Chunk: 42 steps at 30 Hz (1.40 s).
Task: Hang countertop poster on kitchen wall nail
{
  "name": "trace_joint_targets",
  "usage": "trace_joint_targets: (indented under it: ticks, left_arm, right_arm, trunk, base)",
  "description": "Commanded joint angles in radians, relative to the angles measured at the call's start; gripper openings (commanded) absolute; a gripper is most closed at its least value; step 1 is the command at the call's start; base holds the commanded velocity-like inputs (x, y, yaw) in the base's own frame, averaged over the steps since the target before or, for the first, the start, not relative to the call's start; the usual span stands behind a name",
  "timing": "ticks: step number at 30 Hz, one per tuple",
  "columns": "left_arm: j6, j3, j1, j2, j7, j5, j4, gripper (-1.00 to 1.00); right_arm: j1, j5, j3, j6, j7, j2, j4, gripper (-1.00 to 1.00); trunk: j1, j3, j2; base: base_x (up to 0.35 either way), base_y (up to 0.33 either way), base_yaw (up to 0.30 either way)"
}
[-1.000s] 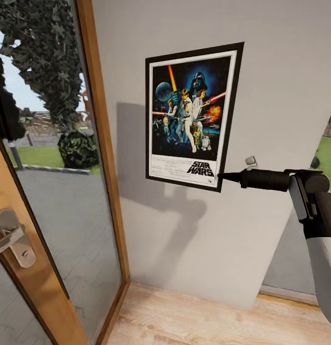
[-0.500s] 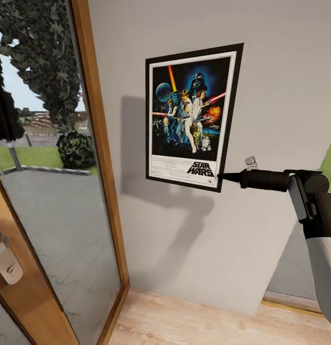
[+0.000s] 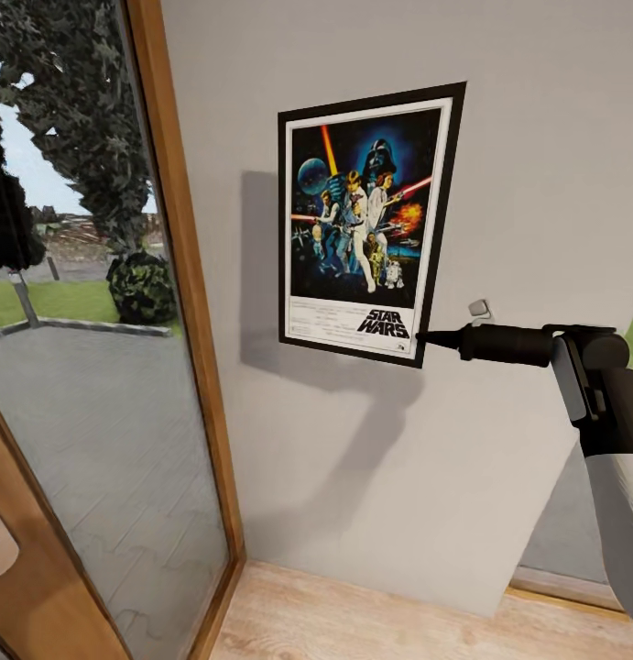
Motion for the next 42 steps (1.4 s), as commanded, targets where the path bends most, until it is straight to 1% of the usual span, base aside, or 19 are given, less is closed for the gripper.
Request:
trace_joint_targets:
  ticks: [1, 12, 19, 30, 42]
  left_arm:
    - [0.01, -0.005, 0.0, 0.0, -0.003, 0.011, -0.001, 1.0]
    - [0.01, -0.005, 0.0, 0.0, -0.003, 0.011, -0.001, 1.0]
    - [0.01, -0.005, 0.0, 0.0, -0.003, 0.011, -0.001, 1.0]
    - [0.01, -0.005, 0.0, 0.0, -0.003, 0.011, -0.001, 1.0]
    - [0.01, -0.005, 0.0, 0.0, -0.003, 0.011, -0.001, 1.0]
  right_arm:
    - [0.0, -0.004, 0.0, 0.007, 0.002, 0.0, 0.0, -1.0]
    - [0.0, -0.004, 0.0, 0.006, 0.002, 0.0, 0.002, -1.0]
    - [0.0, -0.004, 0.0, 0.006, 0.002, 0.0, 0.002, -1.0]
    - [0.0, -0.004, 0.0, 0.006, 0.002, 0.0, 0.002, -1.0]
    - [0.0, -0.004, 0.0, 0.006, 0.002, 0.0, 0.002, -1.0]
  trunk:
    - [0.0, 0.0, -0.001]
    - [0.0, 0.0, -0.001]
    - [0.0, 0.0, -0.001]
    - [0.0, 0.0, -0.001]
    - [0.0, 0.0, -0.001]
  base:
    - [0.04, 0.0, 0.0]
    - [0.016, 0.0, 0.0]
    - [0.195, -0.068, 0.0]
    - [0.094, -0.011, 0.0]
    - [0.014, 0.0, 0.0]
